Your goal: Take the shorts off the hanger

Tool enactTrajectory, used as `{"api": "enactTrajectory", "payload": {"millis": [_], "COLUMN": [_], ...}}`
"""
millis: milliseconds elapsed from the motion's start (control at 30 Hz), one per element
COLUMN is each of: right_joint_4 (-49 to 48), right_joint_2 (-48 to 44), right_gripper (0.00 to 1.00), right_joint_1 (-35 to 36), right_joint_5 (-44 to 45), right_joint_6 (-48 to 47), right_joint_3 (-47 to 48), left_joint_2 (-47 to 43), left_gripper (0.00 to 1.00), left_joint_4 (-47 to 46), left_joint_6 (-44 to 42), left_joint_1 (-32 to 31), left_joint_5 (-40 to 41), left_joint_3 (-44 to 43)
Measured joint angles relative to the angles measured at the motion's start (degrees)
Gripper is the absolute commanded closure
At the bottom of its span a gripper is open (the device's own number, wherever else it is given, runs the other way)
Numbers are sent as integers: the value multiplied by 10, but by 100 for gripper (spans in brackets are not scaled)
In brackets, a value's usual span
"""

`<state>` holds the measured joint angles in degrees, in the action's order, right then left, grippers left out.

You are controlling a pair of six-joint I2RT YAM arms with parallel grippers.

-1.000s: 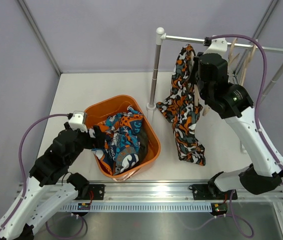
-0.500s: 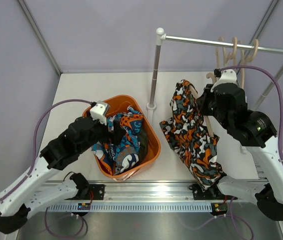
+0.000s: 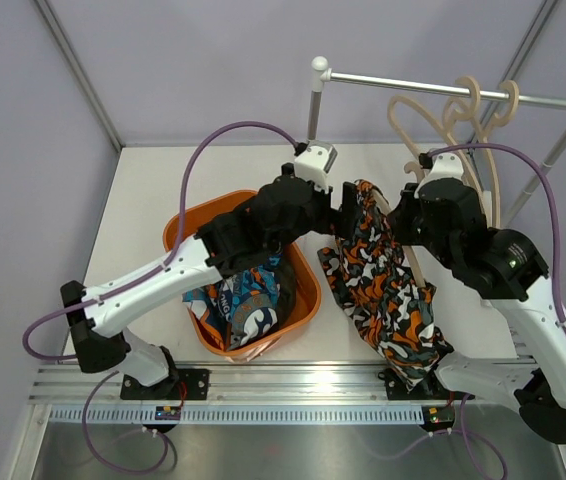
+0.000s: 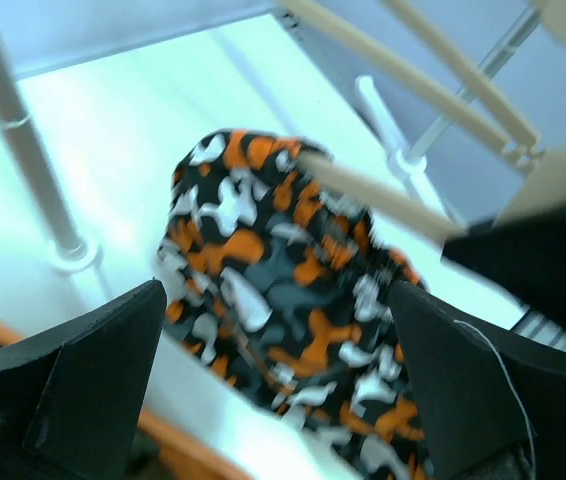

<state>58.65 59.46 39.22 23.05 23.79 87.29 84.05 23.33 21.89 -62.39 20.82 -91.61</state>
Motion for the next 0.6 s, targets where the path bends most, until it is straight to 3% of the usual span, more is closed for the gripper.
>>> {"api": "enactTrajectory", "payload": {"millis": [267,600], "right_joint_4": [21,33], "right_joint_2": [-12,-13], "right_gripper": [100,100], "right_joint_1": [1,1], "right_joint_5": [2,3], "right_joint_6": [1,1], "right_joint_3": [13,28], "left_joint_2": [120,167], "left_gripper": [3,11], "left_joint_4": [-12,-16], "left_joint_6": [33,56], "left_joint_1": [-3,-8], "left_joint_5": [2,0], "left_joint_3": [-88,-90]}}
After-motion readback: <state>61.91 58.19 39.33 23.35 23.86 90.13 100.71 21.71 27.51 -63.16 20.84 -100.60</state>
